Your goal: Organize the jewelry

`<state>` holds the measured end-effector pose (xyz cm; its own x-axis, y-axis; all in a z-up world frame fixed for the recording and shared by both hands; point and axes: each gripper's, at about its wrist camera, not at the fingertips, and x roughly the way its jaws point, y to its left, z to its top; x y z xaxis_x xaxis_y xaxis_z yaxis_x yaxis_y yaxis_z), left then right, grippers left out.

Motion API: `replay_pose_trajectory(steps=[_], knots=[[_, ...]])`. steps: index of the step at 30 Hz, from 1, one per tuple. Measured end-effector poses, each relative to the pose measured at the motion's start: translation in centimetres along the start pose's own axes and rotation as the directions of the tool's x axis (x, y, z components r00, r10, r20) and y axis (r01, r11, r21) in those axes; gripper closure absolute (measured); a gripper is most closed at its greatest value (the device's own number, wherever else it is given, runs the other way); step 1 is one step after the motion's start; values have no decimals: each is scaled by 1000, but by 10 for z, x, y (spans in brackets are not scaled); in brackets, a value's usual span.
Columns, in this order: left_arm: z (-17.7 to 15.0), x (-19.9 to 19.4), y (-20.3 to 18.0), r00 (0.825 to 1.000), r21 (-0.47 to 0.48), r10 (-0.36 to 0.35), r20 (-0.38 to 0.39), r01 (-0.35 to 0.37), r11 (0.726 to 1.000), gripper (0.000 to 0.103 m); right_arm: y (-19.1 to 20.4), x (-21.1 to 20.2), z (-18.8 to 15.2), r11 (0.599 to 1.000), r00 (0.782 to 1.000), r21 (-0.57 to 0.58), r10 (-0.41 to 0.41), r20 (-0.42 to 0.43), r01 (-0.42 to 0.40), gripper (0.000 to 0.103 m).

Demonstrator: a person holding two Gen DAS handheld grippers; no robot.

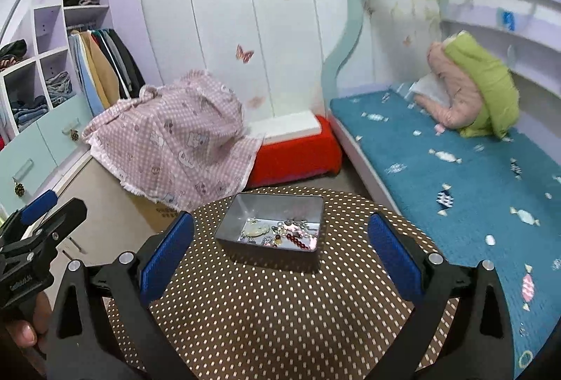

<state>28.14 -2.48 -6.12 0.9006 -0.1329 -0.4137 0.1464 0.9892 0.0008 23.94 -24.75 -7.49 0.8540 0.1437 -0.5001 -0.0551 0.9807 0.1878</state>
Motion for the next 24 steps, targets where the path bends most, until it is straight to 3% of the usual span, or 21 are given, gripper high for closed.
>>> replay_pose_trajectory(steps=[15,24], knots=[[-56,-136,-8,993,-6,23,116,-22,1000,5,37,-120,-73,994,989,-52,-94,112,100,7],[-71,-189,-9,991,-5,54,119,-54,999,5,47,-146,-98,994,987,-40,-95,129,101,7]])
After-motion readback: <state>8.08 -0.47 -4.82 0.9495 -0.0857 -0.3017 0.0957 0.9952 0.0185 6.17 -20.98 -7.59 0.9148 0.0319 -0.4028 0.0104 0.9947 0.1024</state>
